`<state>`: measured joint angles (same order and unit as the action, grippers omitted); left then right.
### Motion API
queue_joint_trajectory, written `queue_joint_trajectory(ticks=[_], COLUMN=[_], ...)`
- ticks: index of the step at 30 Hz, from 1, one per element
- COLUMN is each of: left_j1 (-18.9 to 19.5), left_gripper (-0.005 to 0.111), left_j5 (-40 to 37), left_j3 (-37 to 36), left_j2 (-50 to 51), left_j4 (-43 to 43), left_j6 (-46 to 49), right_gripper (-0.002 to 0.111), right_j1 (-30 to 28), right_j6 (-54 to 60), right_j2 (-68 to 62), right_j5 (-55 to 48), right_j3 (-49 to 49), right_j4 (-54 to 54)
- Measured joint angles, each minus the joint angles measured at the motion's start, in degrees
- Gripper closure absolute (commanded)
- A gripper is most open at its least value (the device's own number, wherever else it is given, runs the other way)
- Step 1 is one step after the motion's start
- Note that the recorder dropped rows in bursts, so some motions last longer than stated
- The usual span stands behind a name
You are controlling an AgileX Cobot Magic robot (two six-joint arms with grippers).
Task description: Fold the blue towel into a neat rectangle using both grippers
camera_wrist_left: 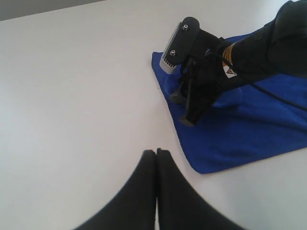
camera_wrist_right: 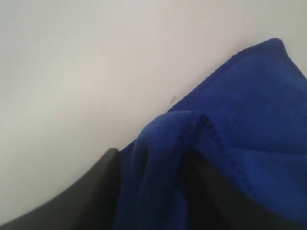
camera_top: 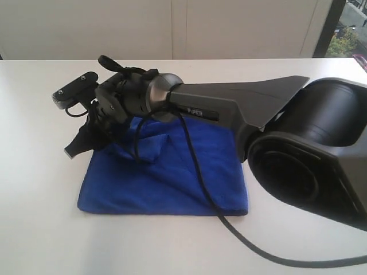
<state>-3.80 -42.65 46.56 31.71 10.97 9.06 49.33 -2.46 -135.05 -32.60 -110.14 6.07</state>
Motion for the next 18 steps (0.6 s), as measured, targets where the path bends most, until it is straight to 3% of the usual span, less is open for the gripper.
queue_joint_trajectory(ticks=[6, 10, 11, 18], left_j1=[0.0, 0.0, 0.0, 0.0], left_gripper=[0.107, 0.107, 0.107, 0.107], left_j5=[0.0, 0.0, 0.0, 0.0], left_j3=[0.0, 0.0, 0.0, 0.0], left_j2=[0.0, 0.0, 0.0, 0.0], left_j4=[0.0, 0.0, 0.0, 0.0], left_j6=[0.0, 0.0, 0.0, 0.0], right_gripper=[0.068, 0.095, 0.108, 0.108], right_j1=[0.0, -2.1, -2.9, -16.7], right_j6=[0.2, 2.5, 3.5, 10.2], right_j2=[6.0, 9.7, 10.0, 10.1], right_j5=[-4.8, -9.0, -10.5, -16.3], right_j3=[0.1, 0.1, 0.1, 2.9], right_j4=[0.0, 0.0, -0.1, -0.1])
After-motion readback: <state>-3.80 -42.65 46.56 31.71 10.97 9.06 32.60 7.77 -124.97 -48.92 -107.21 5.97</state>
